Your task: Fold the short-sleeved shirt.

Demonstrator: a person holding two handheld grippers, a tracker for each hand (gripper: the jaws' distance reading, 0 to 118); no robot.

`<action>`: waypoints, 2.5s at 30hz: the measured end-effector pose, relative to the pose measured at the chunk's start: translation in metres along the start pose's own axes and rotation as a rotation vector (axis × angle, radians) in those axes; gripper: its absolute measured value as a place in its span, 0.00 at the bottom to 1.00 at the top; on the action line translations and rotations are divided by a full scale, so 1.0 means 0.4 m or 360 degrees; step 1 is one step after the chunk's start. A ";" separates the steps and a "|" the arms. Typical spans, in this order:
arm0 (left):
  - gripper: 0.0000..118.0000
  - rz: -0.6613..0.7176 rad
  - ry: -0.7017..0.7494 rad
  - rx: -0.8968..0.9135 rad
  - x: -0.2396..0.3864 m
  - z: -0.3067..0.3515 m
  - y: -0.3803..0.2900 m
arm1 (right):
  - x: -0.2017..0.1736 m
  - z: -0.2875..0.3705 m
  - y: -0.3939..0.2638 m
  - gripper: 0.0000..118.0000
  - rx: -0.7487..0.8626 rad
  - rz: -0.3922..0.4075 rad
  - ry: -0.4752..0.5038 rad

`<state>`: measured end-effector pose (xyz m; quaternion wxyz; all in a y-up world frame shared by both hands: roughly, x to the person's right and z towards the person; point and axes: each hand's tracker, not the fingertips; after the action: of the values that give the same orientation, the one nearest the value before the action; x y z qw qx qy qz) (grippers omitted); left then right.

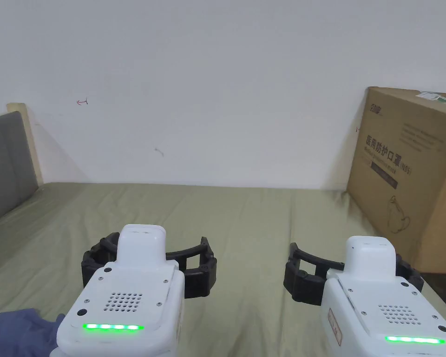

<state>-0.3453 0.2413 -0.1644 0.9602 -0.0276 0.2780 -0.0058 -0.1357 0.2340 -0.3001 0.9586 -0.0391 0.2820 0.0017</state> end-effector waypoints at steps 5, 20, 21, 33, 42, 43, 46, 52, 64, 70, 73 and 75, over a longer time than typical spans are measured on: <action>1.00 0.0010 -0.0002 0.0001 0.000 0.001 0.002 | -0.001 0.004 0.001 1.00 0.0017 0.0015 -0.0013; 1.00 -0.0026 -0.0001 0.0007 -0.002 0.005 0.008 | 0.001 0.013 0.004 1.00 0.0041 0.0013 -0.0013; 1.00 -0.0041 0.0010 0.0009 0.001 0.006 0.008 | 0.002 0.013 0.004 1.00 0.0041 0.0013 -0.0015; 1.00 0.0022 0.0004 -0.0037 -0.002 0.000 0.006 | -0.001 0.020 0.002 1.00 0.0080 0.0041 -0.0025; 0.97 -0.0010 0.0006 -0.0003 0.000 0.001 0.013 | -0.001 0.013 0.010 1.00 0.0076 0.0030 -0.0011; 0.95 -0.0008 -0.0011 -0.0002 -0.001 0.003 0.013 | -0.001 0.015 0.010 1.00 0.0079 0.0033 -0.0007; 0.44 -0.0086 0.0049 0.0026 0.006 0.013 0.017 | 0.007 0.024 0.007 0.96 0.0095 -0.0006 0.0049; 0.01 -0.0003 0.0038 -0.0087 -0.009 0.000 0.011 | 0.042 -0.005 0.003 0.00 -0.0066 -0.0201 0.0068; 0.00 0.0118 0.0115 -0.0337 -0.126 -0.015 -0.035 | -0.027 -0.033 -0.014 0.00 -0.0079 -0.0001 0.0056; 0.01 0.0069 0.0657 -0.0396 -0.420 0.137 -0.058 | -0.306 -0.078 -0.019 0.00 -0.0165 0.0039 0.0554; 0.01 0.0262 0.0832 -0.0455 -0.551 0.218 -0.075 | -0.416 -0.060 -0.010 0.00 -0.0119 -0.0042 0.0761; 0.01 0.0385 0.0900 -0.0498 -0.605 0.248 -0.090 | -0.459 -0.053 -0.008 0.00 -0.0125 -0.0050 0.0809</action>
<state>-0.4967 0.2167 0.0502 0.8230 -0.1387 0.5319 0.1434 -0.3016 0.2327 -0.2182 0.8546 -0.0800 0.5130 -0.0123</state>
